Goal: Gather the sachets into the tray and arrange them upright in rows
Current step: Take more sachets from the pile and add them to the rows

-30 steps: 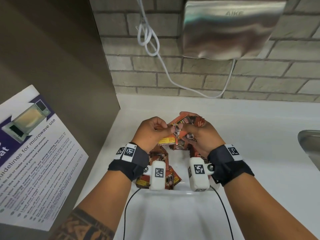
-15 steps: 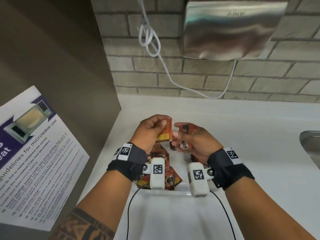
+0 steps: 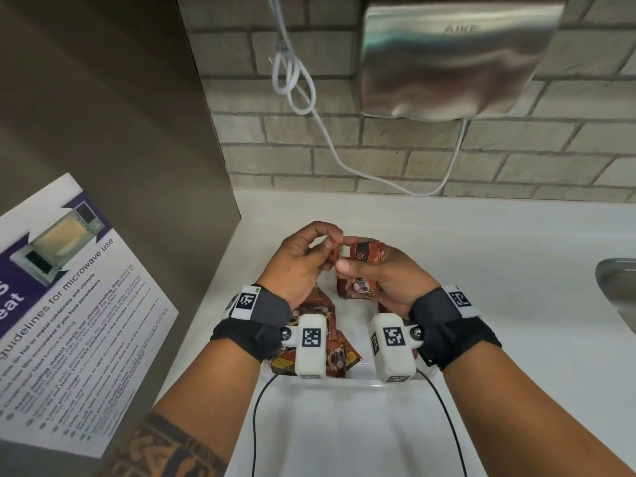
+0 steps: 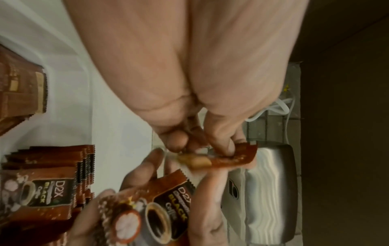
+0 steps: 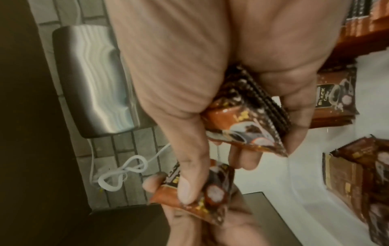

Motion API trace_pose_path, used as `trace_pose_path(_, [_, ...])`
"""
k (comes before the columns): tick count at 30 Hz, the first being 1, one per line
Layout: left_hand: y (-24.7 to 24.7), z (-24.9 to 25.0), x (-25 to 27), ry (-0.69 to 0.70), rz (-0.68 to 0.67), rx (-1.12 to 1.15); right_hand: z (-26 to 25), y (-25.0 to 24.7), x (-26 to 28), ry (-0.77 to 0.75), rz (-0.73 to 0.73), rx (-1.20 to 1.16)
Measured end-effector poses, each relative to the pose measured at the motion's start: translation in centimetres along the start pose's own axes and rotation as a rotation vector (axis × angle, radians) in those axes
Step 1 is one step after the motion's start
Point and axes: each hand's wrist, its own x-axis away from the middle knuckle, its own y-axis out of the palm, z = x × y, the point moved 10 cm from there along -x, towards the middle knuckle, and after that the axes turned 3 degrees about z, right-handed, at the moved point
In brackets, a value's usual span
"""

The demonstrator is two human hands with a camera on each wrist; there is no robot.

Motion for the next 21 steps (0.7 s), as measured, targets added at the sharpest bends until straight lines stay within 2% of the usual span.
trace_pose_path(4, [0.5, -0.9, 0.1, -0.118, -0.051, 0.105, -1.6, -0.1, 0.6, -0.125, 0.044, 0.138])
trace_pose_path(7, [0.5, -1.5, 0.3, -0.172, -0.057, 0.143, -1.4, -0.5, 0.6, -0.115, 0.066, 0.139])
trace_pose_path(11, [-0.9, -1.3, -0.1, -0.062, 0.052, -0.145, -0.7, -0.8, 0.6, -0.07, 0.041, 0.11])
trace_pose_path(14, [-0.9, -1.1, -0.1, -0.038, 0.08, -0.167, 0.0, -0.9, 0.6, -0.012, 0.011, 0.028])
trace_pose_path(17, [-0.5, 0.0, 0.0, 0.033, 0.118, -0.383, 0.3, -1.4, 0.8, 0.028, 0.03, -0.035])
trace_pose_path(19, [0.3, 0.9, 0.4, 0.081, 0.102, -0.586, 0.5, -1.9, 0.9, 0.063, 0.054, -0.053])
trace_pose_path(21, [1.9, 1.6, 0.9, 0.137, -0.001, -0.71, 1.0, -2.5, 0.9, 0.099, 0.068, -0.087])
